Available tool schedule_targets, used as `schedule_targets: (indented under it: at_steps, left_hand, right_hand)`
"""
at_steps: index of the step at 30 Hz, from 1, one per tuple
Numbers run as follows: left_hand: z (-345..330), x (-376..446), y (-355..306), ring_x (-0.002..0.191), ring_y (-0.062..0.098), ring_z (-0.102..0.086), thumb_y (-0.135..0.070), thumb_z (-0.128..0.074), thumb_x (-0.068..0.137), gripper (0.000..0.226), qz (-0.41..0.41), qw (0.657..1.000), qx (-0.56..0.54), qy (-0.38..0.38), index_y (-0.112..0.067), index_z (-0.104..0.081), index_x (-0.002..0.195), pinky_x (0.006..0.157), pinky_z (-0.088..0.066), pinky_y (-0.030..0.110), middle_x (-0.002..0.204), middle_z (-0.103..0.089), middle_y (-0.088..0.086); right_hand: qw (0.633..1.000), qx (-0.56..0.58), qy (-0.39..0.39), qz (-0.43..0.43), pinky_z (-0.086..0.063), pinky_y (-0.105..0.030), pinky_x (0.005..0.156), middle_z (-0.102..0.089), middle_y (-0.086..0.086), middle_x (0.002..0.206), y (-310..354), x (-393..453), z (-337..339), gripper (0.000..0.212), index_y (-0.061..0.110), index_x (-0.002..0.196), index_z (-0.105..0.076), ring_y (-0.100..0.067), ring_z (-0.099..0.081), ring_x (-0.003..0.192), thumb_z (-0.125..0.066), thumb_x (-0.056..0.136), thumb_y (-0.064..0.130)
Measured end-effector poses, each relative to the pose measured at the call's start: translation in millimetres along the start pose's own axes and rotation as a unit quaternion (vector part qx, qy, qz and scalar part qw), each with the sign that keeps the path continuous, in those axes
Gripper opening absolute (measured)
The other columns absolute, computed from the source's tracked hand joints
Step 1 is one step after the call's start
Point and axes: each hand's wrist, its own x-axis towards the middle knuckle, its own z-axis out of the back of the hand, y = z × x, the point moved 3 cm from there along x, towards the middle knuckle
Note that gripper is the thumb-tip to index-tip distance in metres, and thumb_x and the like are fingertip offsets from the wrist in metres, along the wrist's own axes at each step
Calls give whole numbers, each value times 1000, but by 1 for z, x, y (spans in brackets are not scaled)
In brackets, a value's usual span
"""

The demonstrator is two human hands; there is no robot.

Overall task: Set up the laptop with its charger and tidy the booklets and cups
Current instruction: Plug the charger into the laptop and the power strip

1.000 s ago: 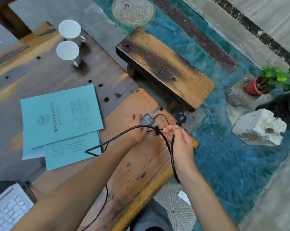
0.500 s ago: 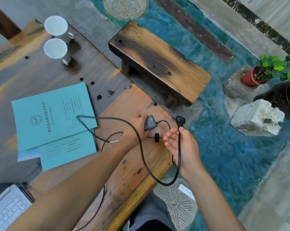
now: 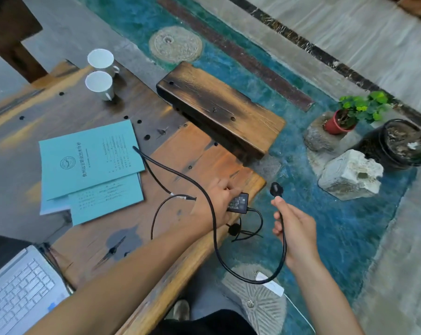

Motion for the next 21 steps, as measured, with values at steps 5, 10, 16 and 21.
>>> schedule_targets:
  at_steps: [5,10,16,21]
  left_hand:
    - [-20,-54,-41,106,32,-52,-14,-75,68,62,-46,999,6,-8,-15,-65,129,91,-46,44,118,-60,9]
    - [-52,-114,-86,113,27,-52,-12,-69,72,62,-114,993,28,0,-22,-62,133,94,-45,44,127,-61,1]
    - [-100,-166,-131,128,24,-46,-9,-59,68,75,-165,981,81,67,-30,-54,140,85,-43,40,141,-54,-7]
    - [-146,-187,-150,128,25,-49,-8,-58,66,73,-208,966,98,116,-30,-59,136,81,-38,37,137,-57,-5]
  right_hand:
    - [997,18,-78,23,-40,-20,41,-62,8,58,-36,-51,56,17,11,87,-69,-6,-45,42,-74,93,26]
    - [988,-18,-141,65,-47,-26,55,-71,-2,72,-79,-108,113,14,13,97,-69,-4,-53,43,-77,91,23]
    - [981,-45,-136,131,-49,-11,55,-71,-4,73,-139,-165,178,13,26,108,-71,0,-56,52,-66,99,18]
    - [980,-62,-131,139,-50,-15,64,-66,-1,80,-184,-186,221,30,31,101,-73,0,-58,58,-56,103,6]
